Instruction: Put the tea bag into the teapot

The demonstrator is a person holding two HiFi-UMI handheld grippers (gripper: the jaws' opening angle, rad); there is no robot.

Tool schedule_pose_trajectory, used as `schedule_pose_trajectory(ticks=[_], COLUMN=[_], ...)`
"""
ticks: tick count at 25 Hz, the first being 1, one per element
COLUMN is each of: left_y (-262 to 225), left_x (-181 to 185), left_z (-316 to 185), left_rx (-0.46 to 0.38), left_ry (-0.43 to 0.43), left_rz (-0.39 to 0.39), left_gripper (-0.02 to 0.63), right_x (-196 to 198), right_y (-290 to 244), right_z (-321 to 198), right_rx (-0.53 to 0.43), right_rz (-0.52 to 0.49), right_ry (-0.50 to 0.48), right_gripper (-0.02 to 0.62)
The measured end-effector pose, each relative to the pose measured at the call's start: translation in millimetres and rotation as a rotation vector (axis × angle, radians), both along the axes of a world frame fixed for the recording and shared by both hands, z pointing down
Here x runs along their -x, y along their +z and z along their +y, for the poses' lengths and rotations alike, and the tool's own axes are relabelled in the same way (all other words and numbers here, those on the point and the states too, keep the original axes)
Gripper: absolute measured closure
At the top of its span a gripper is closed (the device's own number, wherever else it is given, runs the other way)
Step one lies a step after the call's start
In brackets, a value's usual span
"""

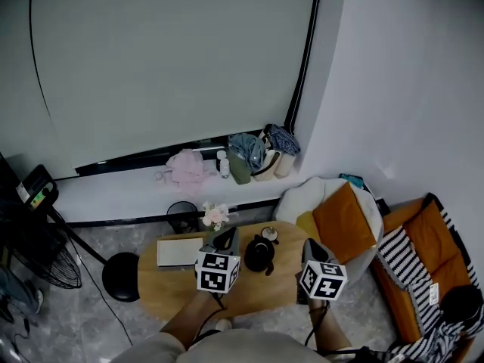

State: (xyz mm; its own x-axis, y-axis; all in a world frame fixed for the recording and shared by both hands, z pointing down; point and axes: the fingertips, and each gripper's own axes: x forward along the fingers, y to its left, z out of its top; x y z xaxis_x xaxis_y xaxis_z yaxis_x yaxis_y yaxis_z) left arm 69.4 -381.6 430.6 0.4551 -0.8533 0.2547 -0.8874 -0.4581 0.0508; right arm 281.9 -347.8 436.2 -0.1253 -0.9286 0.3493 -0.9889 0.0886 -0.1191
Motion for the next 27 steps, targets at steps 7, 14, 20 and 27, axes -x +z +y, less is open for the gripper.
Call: schedule_pose_trajectory(ticks=[7, 14, 20, 27], left_y=[5, 7, 5, 7], left_x=[2, -2, 1, 6], left_z=[-1, -3, -8, -10], left_rx=[0.010, 0.013, 0.005, 0.006], left_ry=[-0.009, -0.006, -0.006, -0.012], left_rz=[0.005, 0.005, 0.003, 0.002], left_gripper=[0.601, 0.601, 0.601, 0.601], right_x=[0, 0, 6, 10], right_y=[-2, 0, -1, 0], right_z=[0, -2, -6, -9], right_rx=[-0.005, 0.007, 0.005, 0.013], right_rz=[0.006, 0.013, 0.021, 0.018], right_ry=[0.019, 0.025, 0.020, 0.015], right_gripper=[0.561, 0.561, 0.561, 0.562])
